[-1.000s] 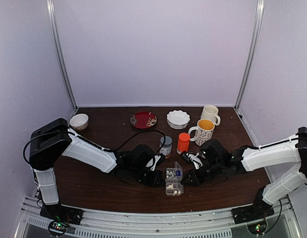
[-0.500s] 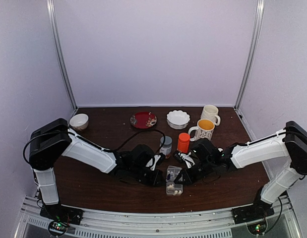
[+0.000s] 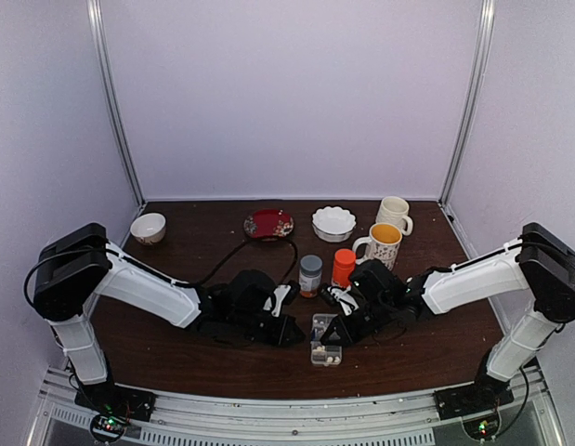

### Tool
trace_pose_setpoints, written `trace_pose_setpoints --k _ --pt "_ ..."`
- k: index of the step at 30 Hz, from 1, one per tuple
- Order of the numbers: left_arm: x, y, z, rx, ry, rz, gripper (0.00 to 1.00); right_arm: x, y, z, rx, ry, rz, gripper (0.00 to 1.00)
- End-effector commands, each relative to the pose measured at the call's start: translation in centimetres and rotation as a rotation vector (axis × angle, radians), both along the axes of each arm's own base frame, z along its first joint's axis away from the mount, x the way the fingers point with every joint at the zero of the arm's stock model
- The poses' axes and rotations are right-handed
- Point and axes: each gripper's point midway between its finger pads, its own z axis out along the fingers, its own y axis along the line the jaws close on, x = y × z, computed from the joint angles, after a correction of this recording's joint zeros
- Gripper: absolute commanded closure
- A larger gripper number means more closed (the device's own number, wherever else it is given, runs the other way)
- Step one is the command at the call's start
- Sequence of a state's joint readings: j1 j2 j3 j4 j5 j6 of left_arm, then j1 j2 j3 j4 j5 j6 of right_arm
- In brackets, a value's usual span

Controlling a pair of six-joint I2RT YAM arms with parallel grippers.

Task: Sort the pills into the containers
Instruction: Close the lid of the pill container.

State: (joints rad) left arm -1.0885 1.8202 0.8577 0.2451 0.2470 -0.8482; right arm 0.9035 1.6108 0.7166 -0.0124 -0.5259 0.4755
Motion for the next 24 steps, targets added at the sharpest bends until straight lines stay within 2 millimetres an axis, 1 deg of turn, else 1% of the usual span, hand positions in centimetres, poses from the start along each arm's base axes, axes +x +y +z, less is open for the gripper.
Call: trace_pose_setpoints --k 1,6,13,15,19,21,24 --pt "0.1 -1.8 3.5 -0.14 -0.056 -0.038 0.99 -0.2 -1.1 -1.7 -0.075 0.009 -0.022 1.0" --pt "0.0 -2.8 4.7 -0.193 -0.071 -0.071 1.0 0.0 -1.6 -1.8 -0.093 0.003 -0.037 1.0" --pt "-0.1 -4.3 4.6 -0.203 -0.06 -0.118 1.0 0.2 -1.8 -1.6 -0.081 -0.004 -0.073 1.0" --pt "0.0 -4.6 4.3 -0.189 -0.053 -0.12 1.0 0.2 -1.9 -1.7 -0.083 -0.003 -0.081 1.0" --pt "0.3 -4.8 3.0 -0.129 -0.028 -0.108 1.0 0.2 -2.1 -1.7 -0.083 -0.005 -0.093 1.0" --pt "0.6 -4.5 2.3 -0.093 -0.019 -0.089 1.0 0.2 -2.2 -1.6 -0.078 -0.007 -0.099 1.0" --pt "0.8 -4.3 1.8 -0.061 -0.015 -0.07 1.0 0.2 -2.3 -1.7 -0.08 -0.006 -0.101 1.0"
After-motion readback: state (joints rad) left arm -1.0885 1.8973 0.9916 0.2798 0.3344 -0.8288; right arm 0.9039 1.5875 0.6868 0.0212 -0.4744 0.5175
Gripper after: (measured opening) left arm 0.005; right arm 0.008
